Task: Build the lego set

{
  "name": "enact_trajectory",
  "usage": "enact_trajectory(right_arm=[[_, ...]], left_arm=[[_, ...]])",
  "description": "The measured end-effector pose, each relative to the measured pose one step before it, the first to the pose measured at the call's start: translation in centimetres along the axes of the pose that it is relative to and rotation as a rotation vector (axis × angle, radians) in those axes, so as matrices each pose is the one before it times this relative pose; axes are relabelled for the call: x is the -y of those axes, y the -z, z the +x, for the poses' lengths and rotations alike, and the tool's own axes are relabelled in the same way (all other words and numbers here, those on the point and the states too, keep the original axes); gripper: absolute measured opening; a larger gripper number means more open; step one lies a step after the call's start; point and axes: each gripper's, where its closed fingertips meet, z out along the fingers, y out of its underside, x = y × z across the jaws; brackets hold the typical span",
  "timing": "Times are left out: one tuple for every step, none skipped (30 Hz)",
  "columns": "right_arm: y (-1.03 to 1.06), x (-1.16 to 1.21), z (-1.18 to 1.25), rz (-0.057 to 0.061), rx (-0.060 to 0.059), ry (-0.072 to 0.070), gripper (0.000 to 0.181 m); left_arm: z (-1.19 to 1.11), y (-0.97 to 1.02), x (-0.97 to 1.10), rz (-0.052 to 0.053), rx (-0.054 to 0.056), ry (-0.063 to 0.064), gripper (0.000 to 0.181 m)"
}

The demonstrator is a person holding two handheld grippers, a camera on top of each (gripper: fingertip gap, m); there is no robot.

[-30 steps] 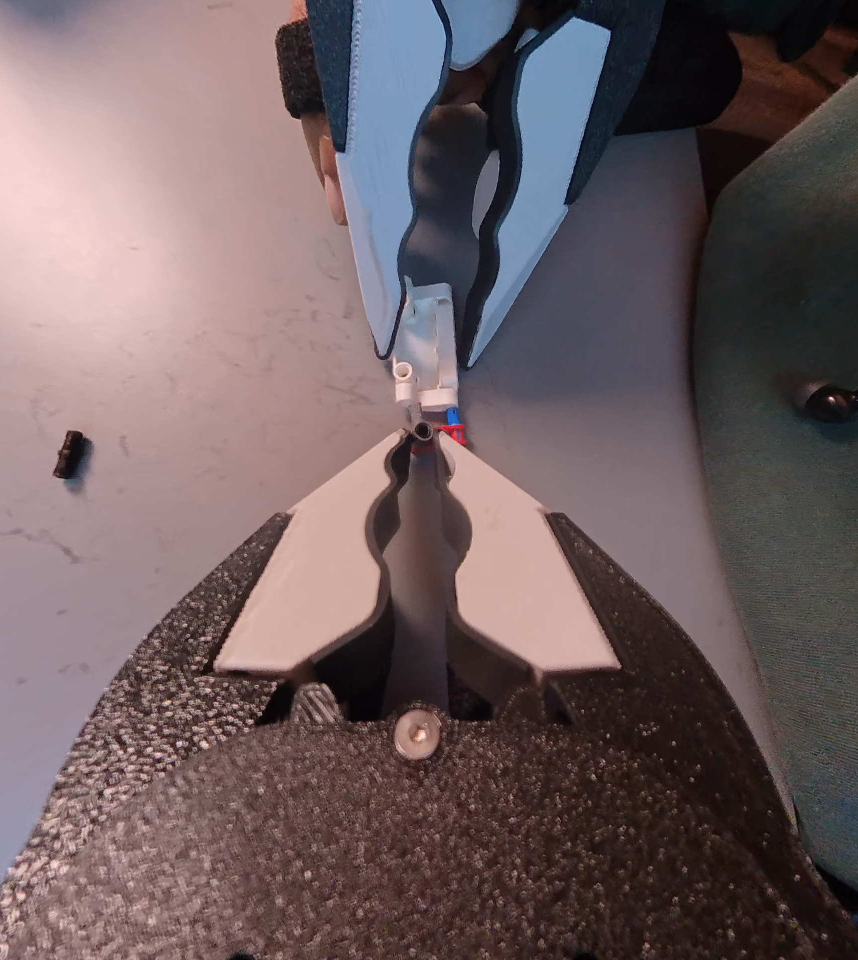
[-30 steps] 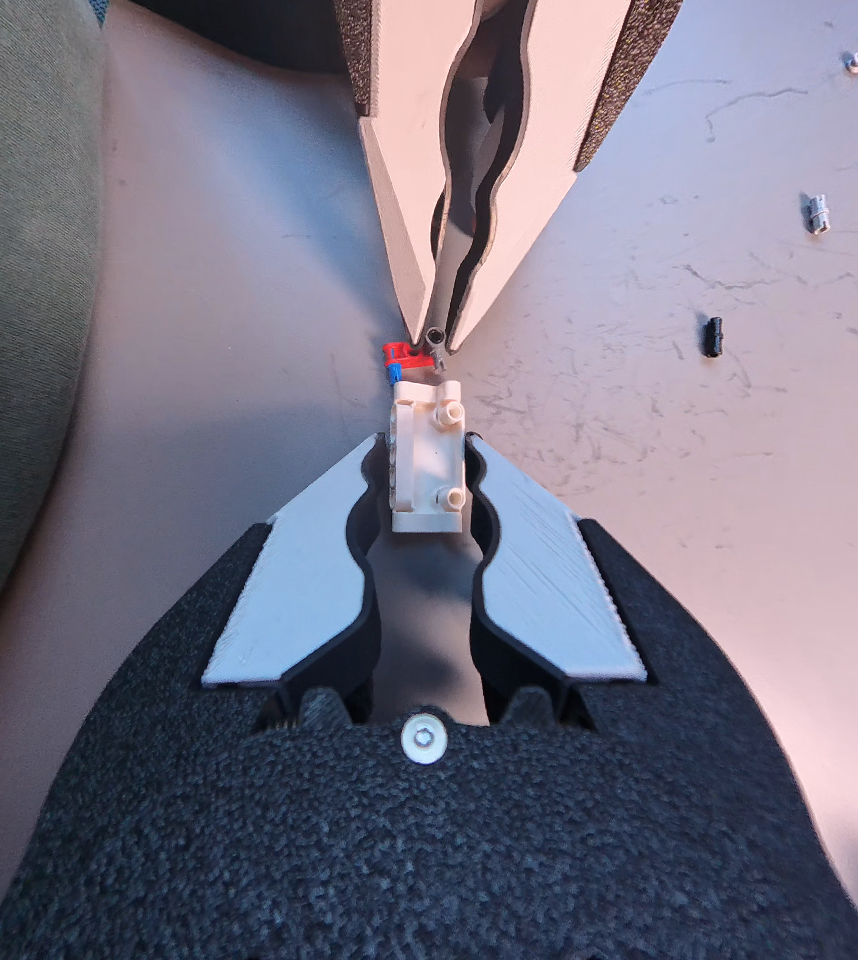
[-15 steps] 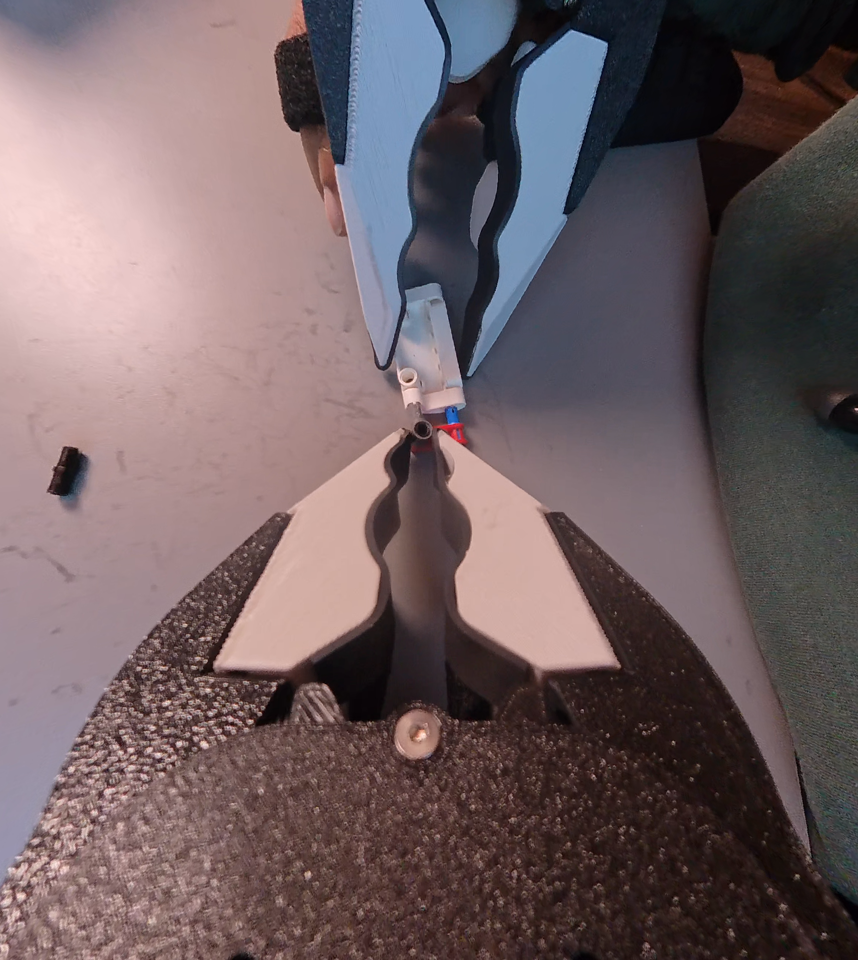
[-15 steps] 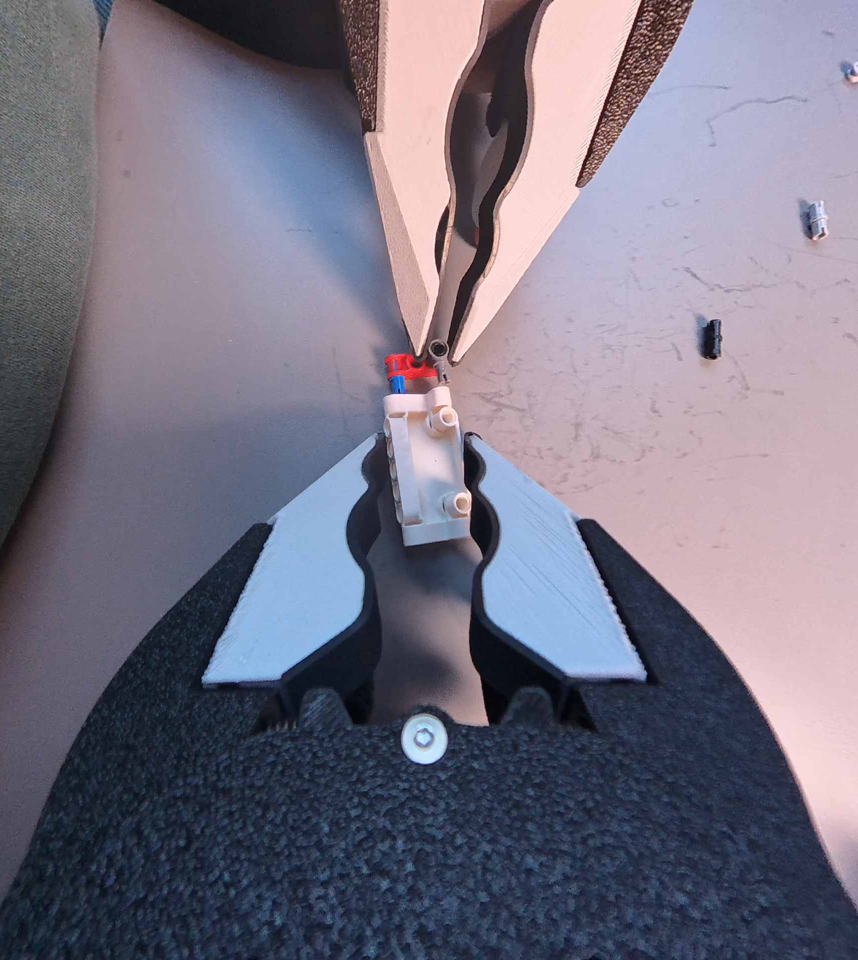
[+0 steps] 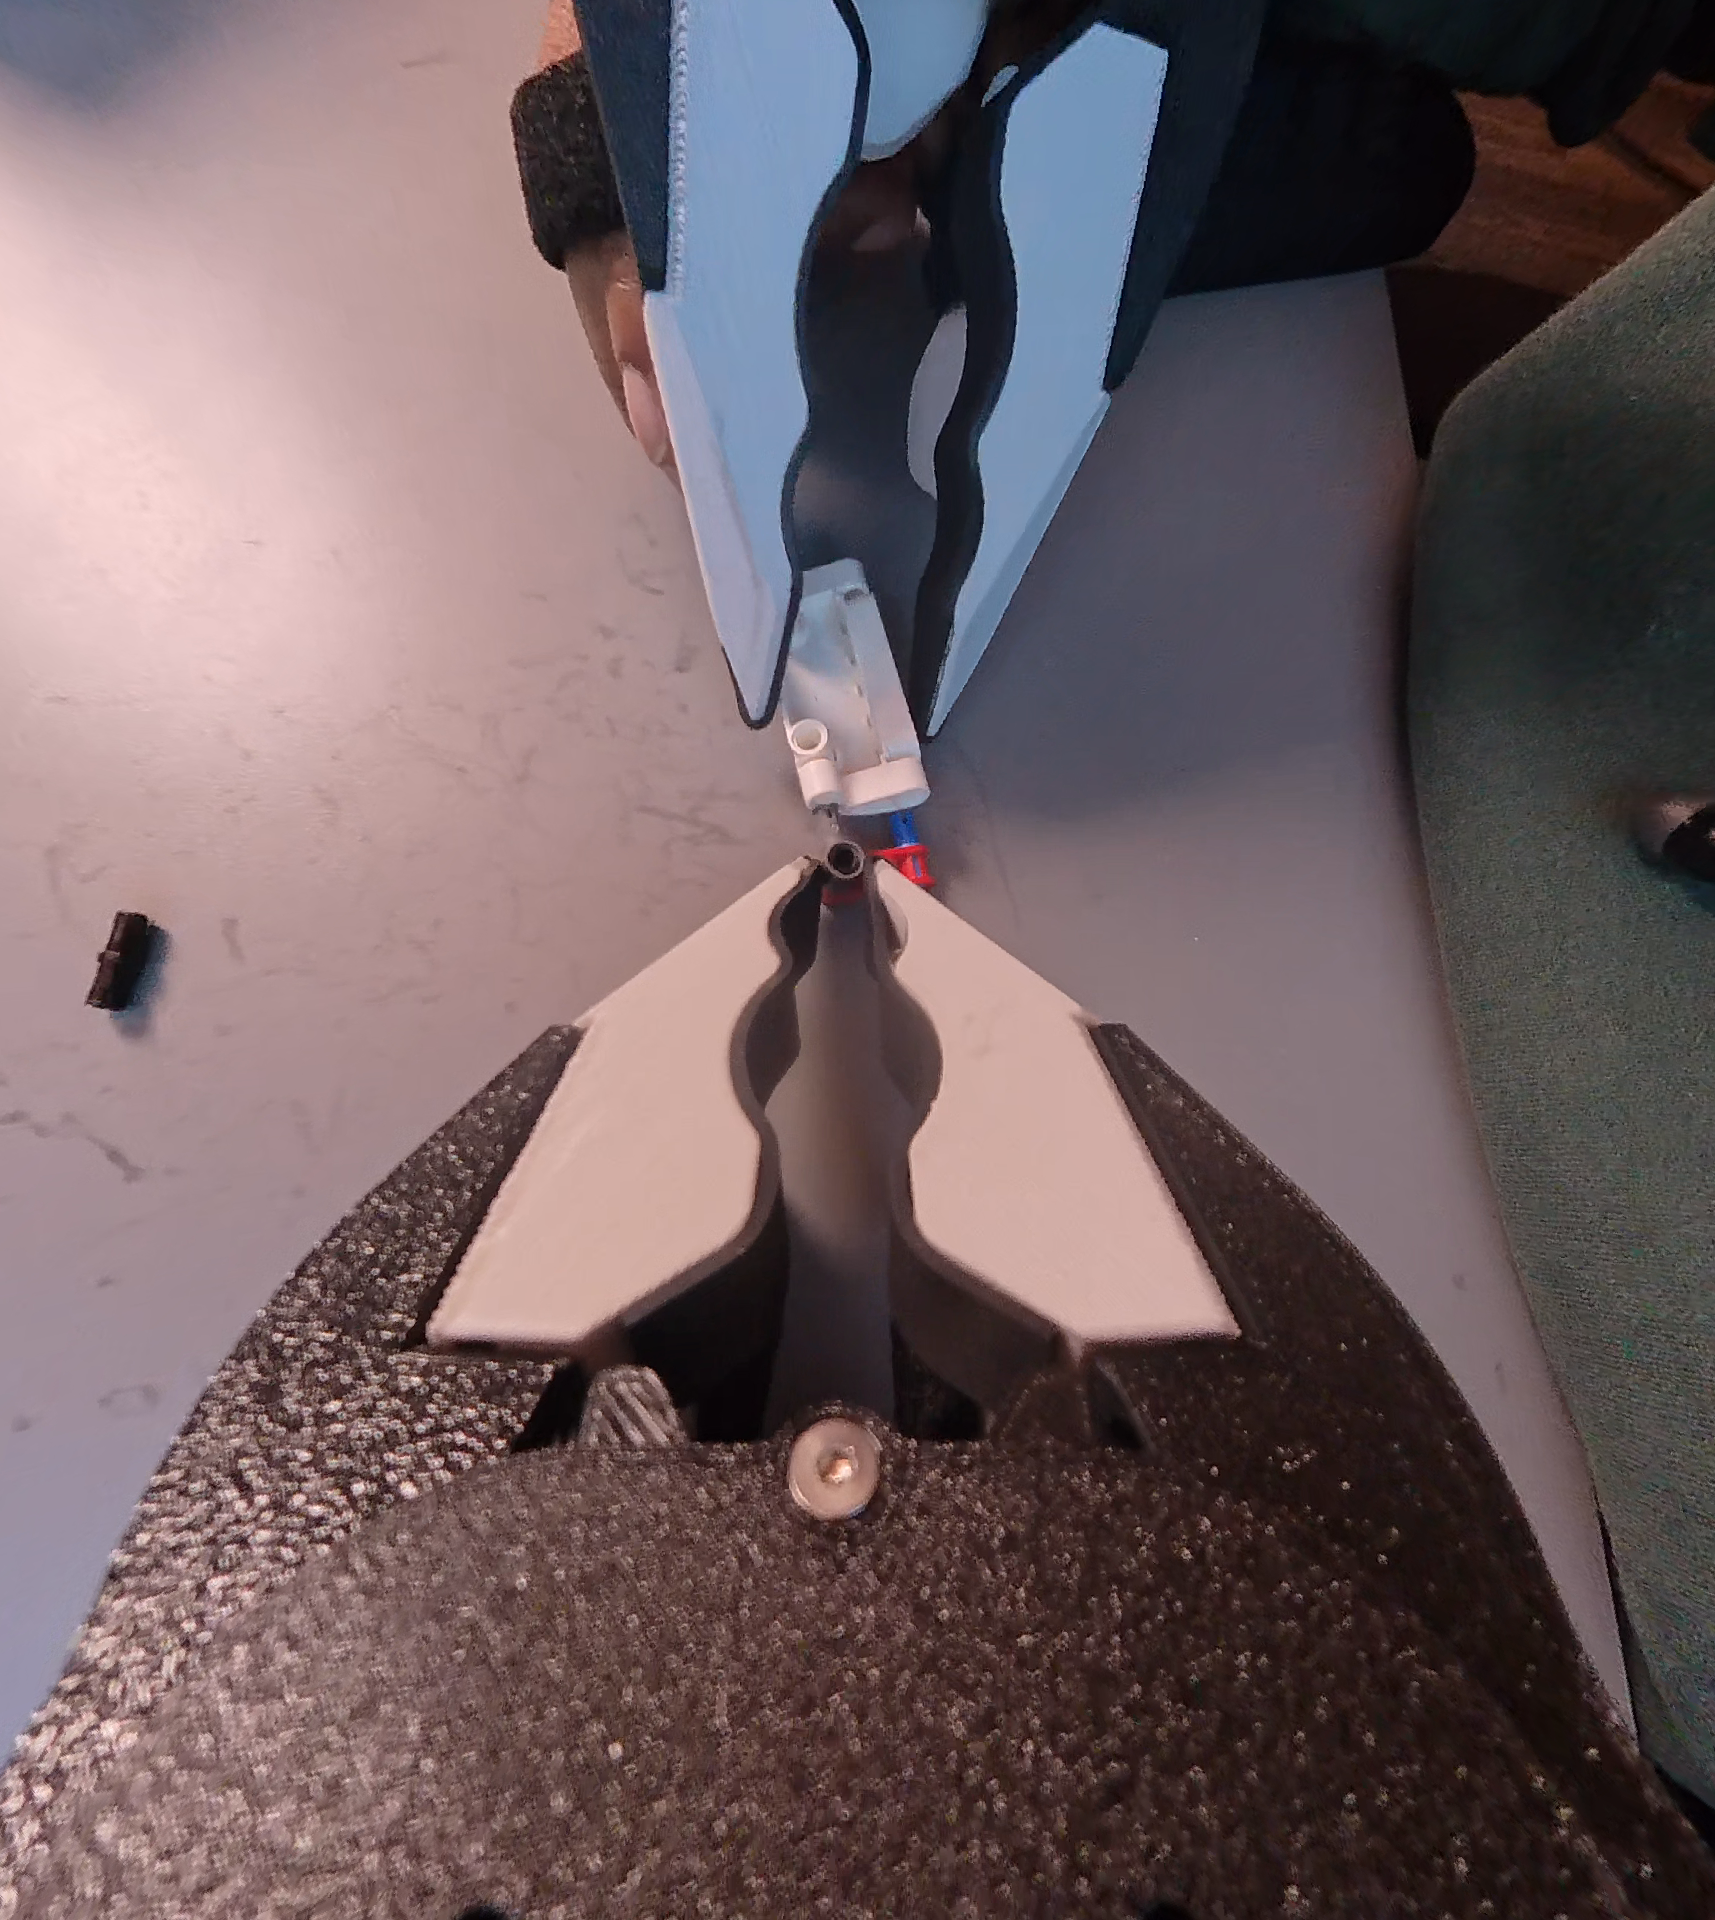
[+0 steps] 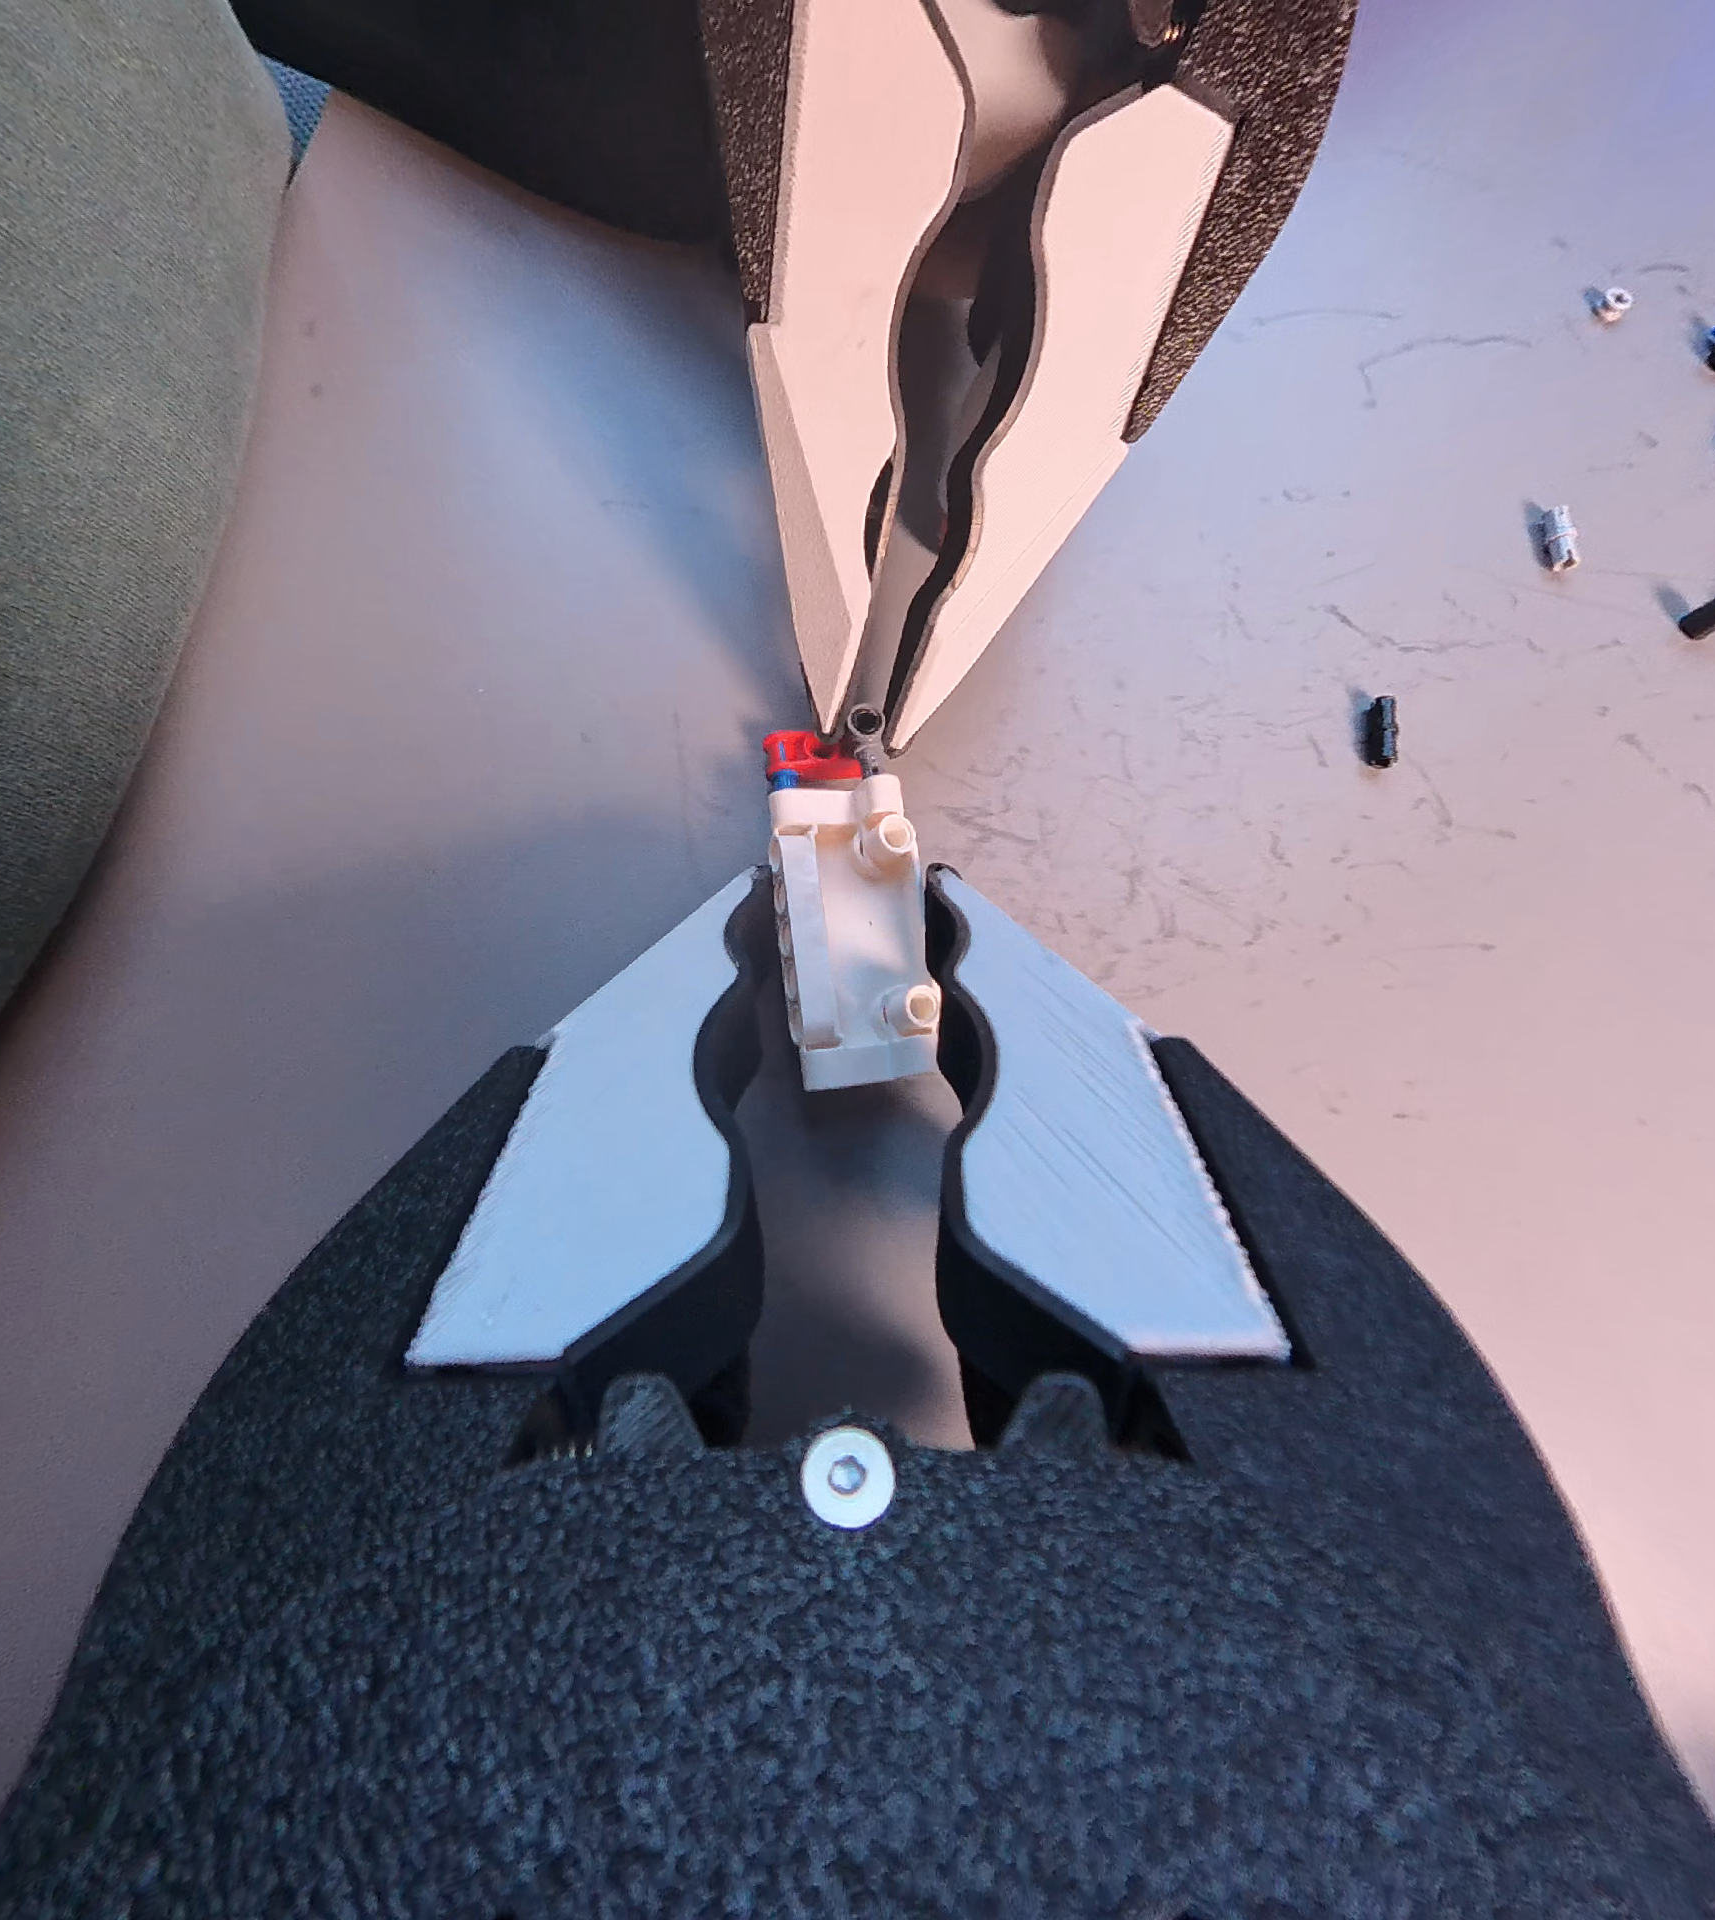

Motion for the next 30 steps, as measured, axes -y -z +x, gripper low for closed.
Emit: enact_trajectory(right_arm=[[-0.102,-0.153,-0.067,-0.0115,0.0017,0.0115,0.028],[-0.123,-0.104,-0.059,-0.0099,-0.0001,0.0099,0.028],[-0.078,-0.090,-0.023,-0.0077,-0.0020,0.0069,0.028],[-0.008,0.020,0.011,0.0008,-0.0021,0.0023,0.028],[0.006,0.003,0.011,0.0013,-0.0018,-0.0029,0.028],[-0.009,-0.003,0.053,0.0003,-0.0048,-0.0018,0.028],[-0.001,-0.004,0.006,-0.0002,-0.0038,0.0015,0.028],[0.002,0.008,0.000,-0.0002,-0.0033,0.0024,0.028],[0.005,-0.007,0.001,-0.0001,-0.0038,0.0018,0.028],[0.001,-0.006,-0.005,-0.0009,-0.0044,0.0017,0.028],[0.011,-0.012,0.001,-0.0016,-0.0059,0.0055,0.028],[0.014,-0.008,0.012,-0.0026,-0.0084,0.0101,0.028],[0.009,0.014,0.000,-0.0047,-0.0105,0.0128,0.028],[0.031,0.005,-0.002,-0.0058,-0.0121,0.0161,0.028],[0.017,0.014,0.006,-0.0053,-0.0136,0.0195,0.028],[0.024,0.016,0.000,-0.0055,-0.0139,0.0180,0.028],[0.028,0.038,-0.005,-0.0048,-0.0149,0.0190,0.028],[0.020,0.036,0.002,-0.0021,-0.0147,0.0161,0.028],[0.026,0.068,-0.015,0.0040,-0.0132,0.0129,0.028],[0.020,0.034,-0.002,0.0074,-0.0121,0.0131,0.028],[0.028,0.023,0.005,0.0100,-0.0083,0.0089,0.028],[0.010,0.016,-0.011,0.0111,-0.0050,0.0072,0.028],[0.009,0.002,-0.001,0.0087,-0.0022,0.0055,0.028],[0.006,0.013,0.012,0.0041,-0.0013,0.0041,0.028],[-0.006,0.013,-0.002,0.0018,-0.0006,0.0010,0.028],[-0.001,0.005,-0.006,0.0017,-0.0007,-0.0007,0.028],[0.012,-0.010,-0.009,0.0018,-0.0011,0.0015,0.027],[0.023,0.011,-0.016,0.0026,-0.0023,0.0046,0.027],[0.015,0.009,-0.023,0.0028,-0.0030,0.0072,0.027],[0.026,0.018,-0.022,0.0032,-0.0014,0.0067,0.027]], left_arm=[[0.009,0.000,0.000,0.0000,-0.0006,0.0001,0.007],[0.005,-0.002,-0.001,0.0000,0.0001,-0.0010,0.007],[0.004,0.005,-0.011,0.0000,0.0011,-0.0014,0.007],[0.001,0.008,0.001,0.0000,0.0011,-0.0010,0.007],[0.000,-0.009,-0.005,-0.0002,-0.0003,0.0007,0.007],[-0.005,-0.009,0.003,-0.0001,-0.0014,0.0028,0.007],[-0.008,0.000,0.008,0.0003,-0.0019,0.0063,0.007],[-0.011,-0.005,0.011,0.0008,-0.0023,0.0093,0.007],[-0.001,0.004,0.018,0.0011,-0.0024,0.0090,0.007],[-0.011,-0.001,0.009,0.0007,-0.0008,0.0051,0.007],[-0.014,-0.005,0.014,0.0007,-0.0010,0.0052,0.007],[-0.011,0.002,0.005,0.0008,-0.0008,0.0039,0.007],[-0.008,0.001,0.012,0.0006,-0.0003,0.0021,0.007],[-0.032,-0.008,0.010,0.0010,0.0011,0.0018,0.007],[-0.022,0.004,0.013,0.0006,0.0003,0.0033,0.007],[-0.010,0.001,0.014,0.0008,-0.0012,0.0062,0.007],[-0.007,0.004,-0.002,0.0006,-0.0033,0.0100,0.007],[0.015,0.008,0.011,0.0012,-0.0069,0.0162,0.007],[0.140,0.024,0.041,0.0032,-0.0169,0.0166,0.006],[0.049,0.030,0.038,0.0031,-0.0107,0.0104,0.006],[0.002,0.007,0.019,0.0003,-0.0046,0.0040,0.006],[0.022,0.005,0.016,0.0006,-0.0035,0.0020,0.006],[-0.014,0.001,0.014,0.0009,-0.0026,0.0052,0.006],[-0.017,-0.006,0.017,0.0004,-0.0022,0.0057,0.006],[-0.005,-0.013,0.013,0.0004,-0.0003,0.0030,0.006],[0.004,-0.029,0.013,-0.0004,0.0017,0.0013,0.006],[-0.002,-0.055,0.024,-0.0005,0.0039,0.0011,0.006],[-0.013,-0.056,0.006,-0.0019,0.0049,-0.0013,0.006],[0.004,-0.060,0.026,-0.0003,0.0042,-0.0036,0.006],[0.011,-0.023,0.010,-0.0005,0.0039,-0.0073,0.006]])
